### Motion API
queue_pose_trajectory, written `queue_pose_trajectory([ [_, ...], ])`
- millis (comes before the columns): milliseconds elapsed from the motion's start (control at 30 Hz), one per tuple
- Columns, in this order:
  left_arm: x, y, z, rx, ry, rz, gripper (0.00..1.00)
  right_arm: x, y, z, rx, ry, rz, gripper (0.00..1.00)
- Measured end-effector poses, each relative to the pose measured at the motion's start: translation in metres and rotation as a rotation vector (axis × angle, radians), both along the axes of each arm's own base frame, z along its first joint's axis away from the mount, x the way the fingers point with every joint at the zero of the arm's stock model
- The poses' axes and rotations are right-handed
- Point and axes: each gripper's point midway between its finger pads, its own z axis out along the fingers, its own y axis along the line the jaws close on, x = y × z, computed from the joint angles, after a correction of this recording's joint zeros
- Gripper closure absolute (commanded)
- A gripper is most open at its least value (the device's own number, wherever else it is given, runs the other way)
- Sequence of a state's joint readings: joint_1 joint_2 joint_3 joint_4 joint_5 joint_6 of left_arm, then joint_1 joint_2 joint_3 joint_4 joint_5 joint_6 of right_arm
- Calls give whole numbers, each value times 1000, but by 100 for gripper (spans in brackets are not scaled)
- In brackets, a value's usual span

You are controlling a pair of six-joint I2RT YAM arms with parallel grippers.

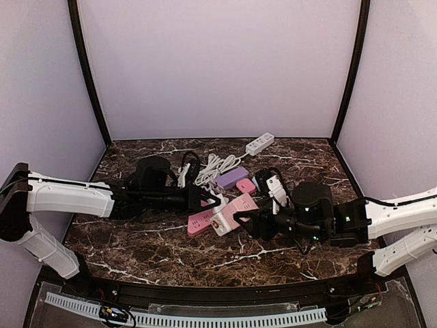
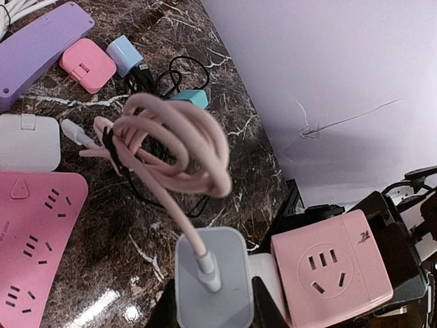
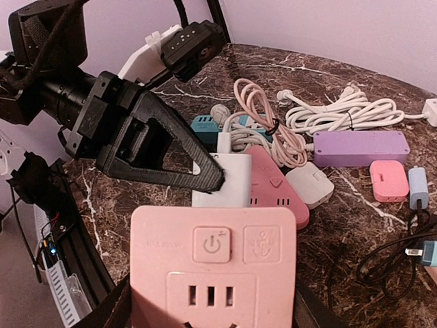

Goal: Pull the plug off the socket

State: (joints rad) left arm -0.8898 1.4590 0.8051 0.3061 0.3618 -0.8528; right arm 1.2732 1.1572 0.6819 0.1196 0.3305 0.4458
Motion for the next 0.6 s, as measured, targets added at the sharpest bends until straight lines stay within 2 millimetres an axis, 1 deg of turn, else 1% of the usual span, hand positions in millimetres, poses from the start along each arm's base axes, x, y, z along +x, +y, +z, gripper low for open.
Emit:
queue_pose_trajectory([
  [167,1,-1,3,-11,-15,-5,99,3,-6,-1,86,68,35,100],
  [300,0,0,2,-7,-12,-5,99,3,-9,-5,139,108,68,100],
  [600,1,1,0,0,-9,2,99,3,-9,-6,158,121,86,100],
])
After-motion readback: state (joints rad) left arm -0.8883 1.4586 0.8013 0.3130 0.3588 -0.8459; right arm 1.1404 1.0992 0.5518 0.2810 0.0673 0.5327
